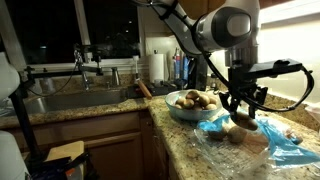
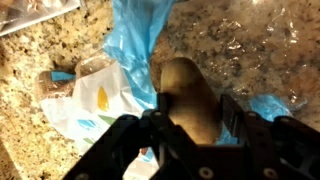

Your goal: Move potatoes from the plastic bag to the clear bowl

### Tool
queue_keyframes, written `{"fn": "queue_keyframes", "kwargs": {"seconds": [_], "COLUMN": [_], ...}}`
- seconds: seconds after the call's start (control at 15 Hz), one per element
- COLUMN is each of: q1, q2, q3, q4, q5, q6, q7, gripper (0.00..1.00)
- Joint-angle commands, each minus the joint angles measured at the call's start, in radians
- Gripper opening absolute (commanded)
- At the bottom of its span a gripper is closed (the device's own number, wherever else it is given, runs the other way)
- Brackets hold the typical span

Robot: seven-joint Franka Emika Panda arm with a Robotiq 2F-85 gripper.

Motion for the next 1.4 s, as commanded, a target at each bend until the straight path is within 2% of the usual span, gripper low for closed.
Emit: {"fn": "queue_keyframes", "kwargs": {"seconds": [0.0, 0.4, 1.33], "q1": [0.018, 0.025, 0.054], "q2": [-0.101, -0.132, -0.104], "q3": [-0.008, -0.011, 0.033], "q4": [-0.093, -0.079, -0.021], "q5": [-0.023, -0.022, -0.001], "q6": [0.053, 0.066, 0.028], "q7": [0.039, 0.03, -0.013], "gripper": [0.3, 0.3, 0.3]}}
